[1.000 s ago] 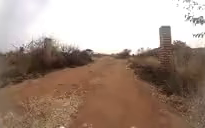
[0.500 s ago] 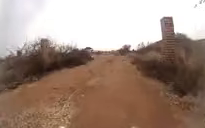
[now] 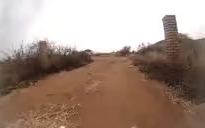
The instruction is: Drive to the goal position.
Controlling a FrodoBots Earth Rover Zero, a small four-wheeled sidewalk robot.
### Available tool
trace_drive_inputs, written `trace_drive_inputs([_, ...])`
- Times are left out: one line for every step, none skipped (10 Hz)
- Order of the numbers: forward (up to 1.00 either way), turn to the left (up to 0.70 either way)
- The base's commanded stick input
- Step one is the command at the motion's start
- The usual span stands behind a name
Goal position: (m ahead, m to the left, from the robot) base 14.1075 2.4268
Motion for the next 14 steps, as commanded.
trace_drive_inputs([0.50, 0.00])
trace_drive_inputs([0.50, 0.00])
trace_drive_inputs([0.50, 0.00])
trace_drive_inputs([0.50, 0.00])
trace_drive_inputs([0.50, 0.00])
trace_drive_inputs([0.50, 0.00])
trace_drive_inputs([0.50, -0.25])
trace_drive_inputs([0.50, -0.50])
trace_drive_inputs([0.50, -0.50])
trace_drive_inputs([0.50, -0.50])
trace_drive_inputs([0.50, -0.50])
trace_drive_inputs([0.50, 0.00])
trace_drive_inputs([0.50, 0.00])
trace_drive_inputs([0.50, -0.07])
